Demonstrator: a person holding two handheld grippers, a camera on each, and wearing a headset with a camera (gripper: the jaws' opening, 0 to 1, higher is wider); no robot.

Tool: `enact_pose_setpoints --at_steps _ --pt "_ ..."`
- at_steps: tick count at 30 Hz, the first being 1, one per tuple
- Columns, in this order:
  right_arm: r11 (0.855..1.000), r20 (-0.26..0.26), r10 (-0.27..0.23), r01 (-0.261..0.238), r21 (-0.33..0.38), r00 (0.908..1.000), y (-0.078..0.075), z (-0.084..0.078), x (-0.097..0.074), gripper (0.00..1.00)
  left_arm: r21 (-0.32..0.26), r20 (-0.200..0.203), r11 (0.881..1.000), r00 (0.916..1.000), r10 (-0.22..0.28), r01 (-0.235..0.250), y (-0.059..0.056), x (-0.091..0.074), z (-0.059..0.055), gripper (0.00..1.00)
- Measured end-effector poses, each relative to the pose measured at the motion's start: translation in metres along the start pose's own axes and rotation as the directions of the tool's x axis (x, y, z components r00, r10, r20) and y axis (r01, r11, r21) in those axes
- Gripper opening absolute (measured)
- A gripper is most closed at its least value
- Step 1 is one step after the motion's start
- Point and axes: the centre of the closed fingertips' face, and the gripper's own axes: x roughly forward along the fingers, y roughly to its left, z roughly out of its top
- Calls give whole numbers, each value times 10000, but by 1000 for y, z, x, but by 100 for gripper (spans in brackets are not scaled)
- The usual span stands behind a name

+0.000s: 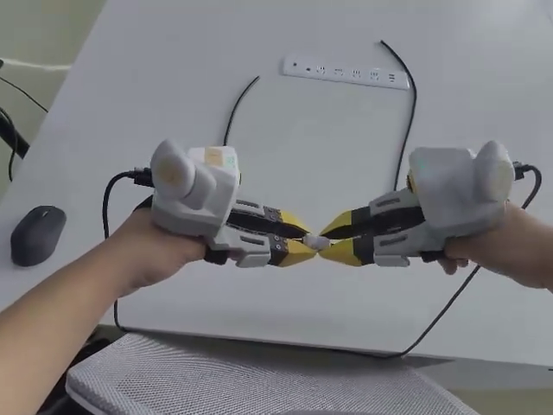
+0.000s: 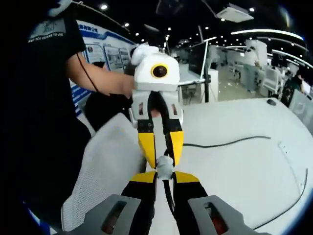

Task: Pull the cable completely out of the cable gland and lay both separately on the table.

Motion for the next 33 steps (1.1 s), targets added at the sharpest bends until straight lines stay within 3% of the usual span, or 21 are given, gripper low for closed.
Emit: enact_pose_setpoints --at_steps 3,6,10,13,19,26,29,33 --pt "9955 -196 -569 552 -769 9982 0 -2 2 8 -42 -58 10000 10000 -15 15 -1 0 -2 15" --pt "9755 -482 -1308 1199 -1845 9902 -1 -4 2 8 -84 -72 10000 10000 -23 22 0 0 -2 15" --pt "9445 -1099 -2236 1875 -2699 9685 -3 -10 2 8 -147 -112 9999 9999 -72 70 0 3 -3 15" --pt "9205 -1154 -2681 2190 -3236 9564 -3 -10 3 8 -160 -80 9998 9999 -104 103 0 3 -3 15" --pt "9198 -1024 -2827 2393 -3109 9537 -5 -10 2 8 -170 -78 9998 9999 -139 138 -1 4 -3 15" --pt "9326 -864 -2786 2480 -2621 9565 -5 -10 0 8 -126 -28 9998 9999 -154 153 -2 5 -1 15" --pt "9439 -897 -2788 2556 -2090 9561 -5 -10 -1 9 -88 -9 9999 9999 -147 147 -2 5 -1 15" --pt "9451 -633 -3006 2883 -1536 9517 -7 -5 -6 10 -25 44 10000 10000 -66 66 0 4 0 15"
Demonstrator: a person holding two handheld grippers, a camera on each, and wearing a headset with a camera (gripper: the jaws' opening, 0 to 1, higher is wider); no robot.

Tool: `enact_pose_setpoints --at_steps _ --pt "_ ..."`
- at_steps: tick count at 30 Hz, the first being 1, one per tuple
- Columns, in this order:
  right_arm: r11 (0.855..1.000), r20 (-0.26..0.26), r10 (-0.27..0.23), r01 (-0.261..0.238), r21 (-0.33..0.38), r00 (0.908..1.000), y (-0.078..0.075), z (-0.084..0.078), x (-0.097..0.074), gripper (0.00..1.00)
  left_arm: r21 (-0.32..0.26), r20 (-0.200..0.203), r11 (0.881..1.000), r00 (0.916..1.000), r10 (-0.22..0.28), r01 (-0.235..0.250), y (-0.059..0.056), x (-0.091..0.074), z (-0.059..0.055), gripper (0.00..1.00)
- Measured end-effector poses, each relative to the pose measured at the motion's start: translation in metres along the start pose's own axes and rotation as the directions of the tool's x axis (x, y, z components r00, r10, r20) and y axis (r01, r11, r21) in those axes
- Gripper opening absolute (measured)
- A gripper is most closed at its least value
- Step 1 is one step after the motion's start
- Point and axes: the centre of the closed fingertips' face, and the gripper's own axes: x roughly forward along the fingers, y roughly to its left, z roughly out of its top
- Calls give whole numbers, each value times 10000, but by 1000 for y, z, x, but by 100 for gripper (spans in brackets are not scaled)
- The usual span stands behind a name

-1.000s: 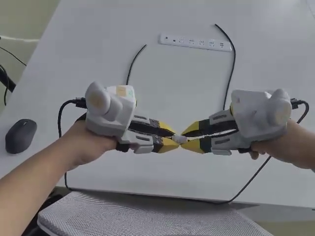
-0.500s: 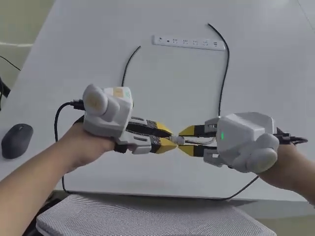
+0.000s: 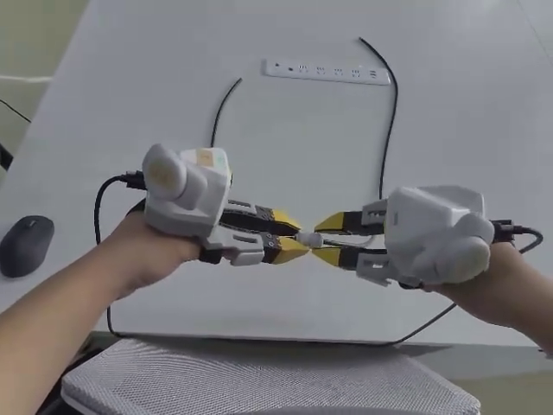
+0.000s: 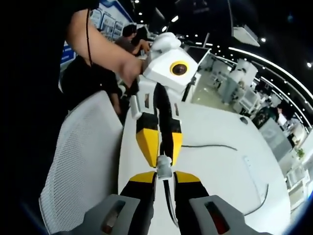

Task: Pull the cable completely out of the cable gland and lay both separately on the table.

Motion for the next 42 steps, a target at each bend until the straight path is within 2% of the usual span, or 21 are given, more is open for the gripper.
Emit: enact_pose_setpoints --at_steps 2,3,5,6,7,10,14,18,20,26,31,39,42 --pt "9992 216 -257 250 327 9994 -4 3 -5 10 56 84 10000 10000 52 -52 1 -1 2 15" --pt "9964 191 -408 393 750 9990 -6 2 -7 11 65 107 10000 9999 58 -59 1 -1 3 15" --pt "9875 53 -752 737 1395 9972 -11 -2 -11 12 286 149 9995 9998 116 -120 2 -2 3 15" --pt "9814 167 -931 889 1700 9955 -13 -2 -14 12 372 149 9992 9998 131 -136 2 -2 4 15" --pt "9802 237 -1014 958 1730 9946 -14 -2 -15 11 492 159 9987 9998 146 -153 1 -2 4 15" --pt "9725 32 -1287 1256 1960 9917 -15 -10 -18 13 556 156 9983 9997 167 -176 2 -2 4 15" --pt "9710 -695 -1991 2063 1211 9775 -16 -23 -19 12 611 134 9980 9997 180 -188 1 -2 4 15" --pt "9657 -885 -2287 2375 1054 9695 -12 -25 -13 10 613 151 9979 9997 184 -193 1 0 5 15" --pt "9624 -1086 -2526 2613 747 9615 -11 -26 -11 9 658 142 9976 9997 192 -200 1 0 5 15" --pt "9653 -1118 -2517 2577 424 9613 -7 -23 -5 8 691 126 9974 9997 217 -225 1 1 5 15" --pt "9632 -1096 -2628 2672 277 9586 -12 -20 -3 5 702 129 9972 9996 239 -248 2 1 5 15" --pt "9678 -1128 -2497 2516 25 9617 -11 -18 0 1 551 91 9981 9996 260 -265 3 2 6 15" --pt "9705 -1165 -2395 2412 11 9639 -10 -19 1 0 669 0 9975 9997 247 -246 2 2 4 15"
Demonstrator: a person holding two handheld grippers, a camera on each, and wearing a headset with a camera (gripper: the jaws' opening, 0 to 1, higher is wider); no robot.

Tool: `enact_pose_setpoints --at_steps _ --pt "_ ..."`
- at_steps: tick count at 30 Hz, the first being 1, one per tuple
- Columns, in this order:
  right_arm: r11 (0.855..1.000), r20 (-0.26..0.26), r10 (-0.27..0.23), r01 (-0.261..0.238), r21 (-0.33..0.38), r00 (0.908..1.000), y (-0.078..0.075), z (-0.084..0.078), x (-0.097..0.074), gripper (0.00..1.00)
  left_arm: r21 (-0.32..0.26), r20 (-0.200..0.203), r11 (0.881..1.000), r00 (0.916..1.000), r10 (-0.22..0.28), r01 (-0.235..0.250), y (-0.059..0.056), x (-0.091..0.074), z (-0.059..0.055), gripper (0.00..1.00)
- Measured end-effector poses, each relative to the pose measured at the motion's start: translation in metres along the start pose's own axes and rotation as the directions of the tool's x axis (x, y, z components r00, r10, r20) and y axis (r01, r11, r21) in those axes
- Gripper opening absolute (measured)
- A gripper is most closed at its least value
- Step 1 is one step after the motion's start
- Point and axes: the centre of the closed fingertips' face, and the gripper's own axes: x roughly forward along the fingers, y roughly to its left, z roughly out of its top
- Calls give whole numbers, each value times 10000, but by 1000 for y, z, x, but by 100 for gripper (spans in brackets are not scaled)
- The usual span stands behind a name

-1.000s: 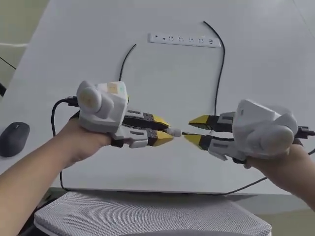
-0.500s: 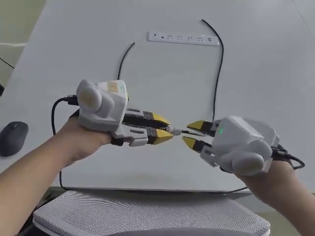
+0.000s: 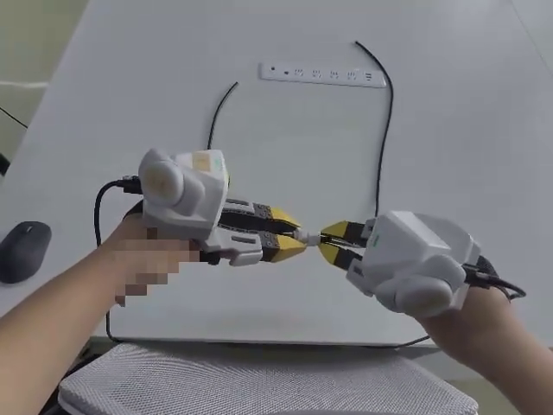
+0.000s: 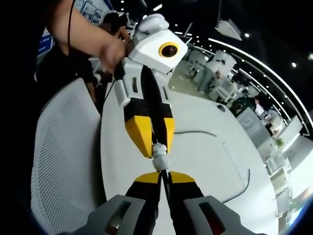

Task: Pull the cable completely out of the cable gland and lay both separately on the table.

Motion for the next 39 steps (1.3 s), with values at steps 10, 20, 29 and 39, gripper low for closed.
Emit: enact_pose_setpoints --at_steps 10,20,29,39 --pt "9999 -84 3 -2 132 10000 -2 -2 0 0 -22 -49 10000 10000 9 -9 2 1 0 15" --pt "9953 39 -278 274 933 9996 -16 -6 -3 0 -155 218 9996 9995 219 -216 9 -3 8 15" --pt "9561 195 -590 509 2887 9981 -25 -22 -5 0 -105 298 9992 9988 392 -389 10 -2 12 15" --pt "9026 -59 -1183 1100 4163 9930 -36 -46 -7 0 -195 407 9984 9977 536 -528 12 0 15 15"
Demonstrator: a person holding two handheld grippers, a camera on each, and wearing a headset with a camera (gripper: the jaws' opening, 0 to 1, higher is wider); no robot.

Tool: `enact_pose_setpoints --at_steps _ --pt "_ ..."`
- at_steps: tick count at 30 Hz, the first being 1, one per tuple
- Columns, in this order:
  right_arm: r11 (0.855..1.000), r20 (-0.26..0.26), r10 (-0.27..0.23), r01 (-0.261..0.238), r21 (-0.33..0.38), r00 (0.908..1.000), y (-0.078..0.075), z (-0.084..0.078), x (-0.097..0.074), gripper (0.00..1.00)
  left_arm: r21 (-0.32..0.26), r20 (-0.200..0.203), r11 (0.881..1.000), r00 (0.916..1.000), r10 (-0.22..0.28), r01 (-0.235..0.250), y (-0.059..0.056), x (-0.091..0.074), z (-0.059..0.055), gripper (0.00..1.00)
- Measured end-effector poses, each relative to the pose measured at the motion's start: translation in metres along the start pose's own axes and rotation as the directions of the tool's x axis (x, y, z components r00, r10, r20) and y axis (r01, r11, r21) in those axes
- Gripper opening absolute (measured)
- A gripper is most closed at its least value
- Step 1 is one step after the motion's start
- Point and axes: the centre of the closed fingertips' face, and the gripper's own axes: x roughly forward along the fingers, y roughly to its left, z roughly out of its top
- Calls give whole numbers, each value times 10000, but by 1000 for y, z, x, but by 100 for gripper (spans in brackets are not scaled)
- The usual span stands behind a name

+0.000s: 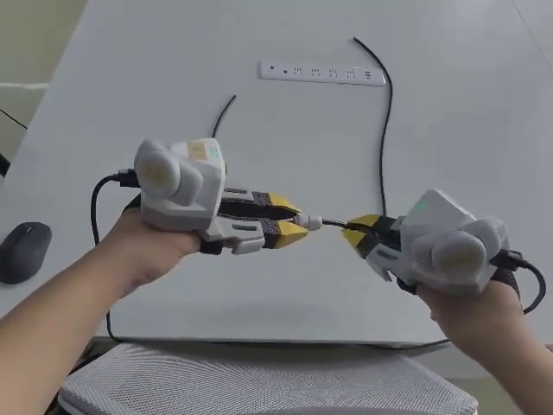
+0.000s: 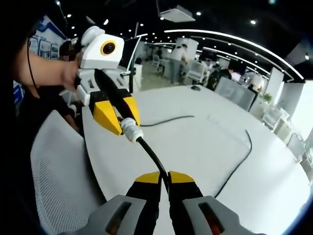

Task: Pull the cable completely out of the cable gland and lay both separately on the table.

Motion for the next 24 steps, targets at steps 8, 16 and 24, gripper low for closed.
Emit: enact_pose_setpoints --at_steps 8,16,24 --pt "9775 -331 -718 769 1962 9969 -22 -24 -5 0 -22 174 10000 9998 94 -94 0 0 4 15" --pt "9053 -696 -1105 1293 4046 9914 -34 -56 -5 0 37 226 9999 9997 102 -103 -4 3 5 15" --pt "8731 -1113 -1301 1670 4580 9852 -35 -80 -4 0 175 -62 9998 9999 110 -109 -9 10 -3 15"
